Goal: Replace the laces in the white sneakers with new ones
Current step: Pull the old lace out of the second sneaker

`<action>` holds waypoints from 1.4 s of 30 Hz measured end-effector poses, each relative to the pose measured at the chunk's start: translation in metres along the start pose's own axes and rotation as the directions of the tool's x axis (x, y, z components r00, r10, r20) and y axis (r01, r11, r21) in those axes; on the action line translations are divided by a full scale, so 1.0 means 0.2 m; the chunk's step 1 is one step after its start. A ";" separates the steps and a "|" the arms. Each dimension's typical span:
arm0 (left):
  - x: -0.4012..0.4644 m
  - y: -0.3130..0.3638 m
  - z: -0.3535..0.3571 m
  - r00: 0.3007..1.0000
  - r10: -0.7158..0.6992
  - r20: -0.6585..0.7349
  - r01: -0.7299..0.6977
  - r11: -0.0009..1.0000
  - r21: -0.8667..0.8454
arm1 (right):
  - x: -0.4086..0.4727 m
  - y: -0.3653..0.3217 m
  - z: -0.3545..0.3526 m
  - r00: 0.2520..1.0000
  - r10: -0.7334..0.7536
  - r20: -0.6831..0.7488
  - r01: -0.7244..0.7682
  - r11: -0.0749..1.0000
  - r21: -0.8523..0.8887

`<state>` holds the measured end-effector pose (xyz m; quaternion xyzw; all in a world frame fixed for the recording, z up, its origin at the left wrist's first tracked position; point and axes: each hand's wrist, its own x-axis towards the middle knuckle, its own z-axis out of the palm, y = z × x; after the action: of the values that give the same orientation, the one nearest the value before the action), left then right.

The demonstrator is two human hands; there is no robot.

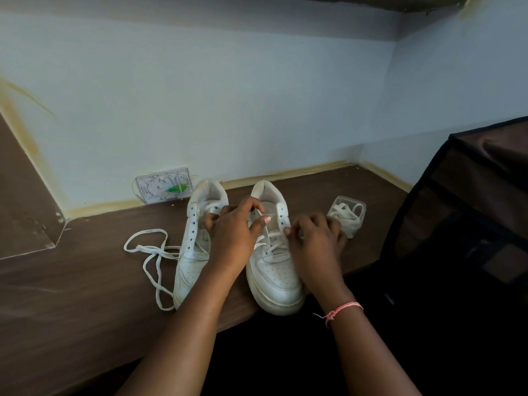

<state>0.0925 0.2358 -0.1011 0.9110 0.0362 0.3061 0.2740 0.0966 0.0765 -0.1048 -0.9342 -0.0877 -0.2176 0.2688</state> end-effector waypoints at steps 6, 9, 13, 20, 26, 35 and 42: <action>0.00 -0.01 0.01 1.000 0.000 -0.014 0.000 1.000 0.007 | 0.03 0.06 -0.08 0.980 0.131 -0.149 -0.125 0.991 0.049; 0.00 0.00 0.01 1.000 0.007 -0.019 -0.007 1.000 0.016 | -0.02 -0.01 -0.01 0.997 0.001 0.071 -0.003 1.000 0.023; 0.00 -0.01 0.01 1.000 0.000 -0.014 0.000 1.000 0.003 | 0.02 0.00 -0.01 1.000 -0.006 0.003 0.006 1.000 -0.012; -0.01 0.00 0.01 0.999 0.023 -0.029 -0.021 0.998 0.053 | 0.05 0.12 -0.11 0.931 0.256 -0.260 -0.296 0.946 -0.132; 0.00 0.01 0.01 1.000 0.027 -0.015 -0.026 0.998 0.064 | -0.02 -0.03 0.01 0.999 0.022 0.032 -0.021 1.000 -0.020; -0.04 0.00 -0.06 0.997 0.034 0.066 -0.038 0.997 0.071 | 0.02 0.12 -0.10 0.979 0.205 0.023 -0.197 0.964 -0.177; -0.17 0.00 -0.12 0.983 -0.069 0.171 0.041 0.986 0.160 | -0.07 0.03 -0.10 0.996 0.073 -0.049 -0.074 0.997 -0.015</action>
<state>0.0512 0.2389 -0.1040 0.9517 0.0609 0.2128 0.2126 0.0785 0.0602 -0.0998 -0.9335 -0.0449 -0.2308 0.2706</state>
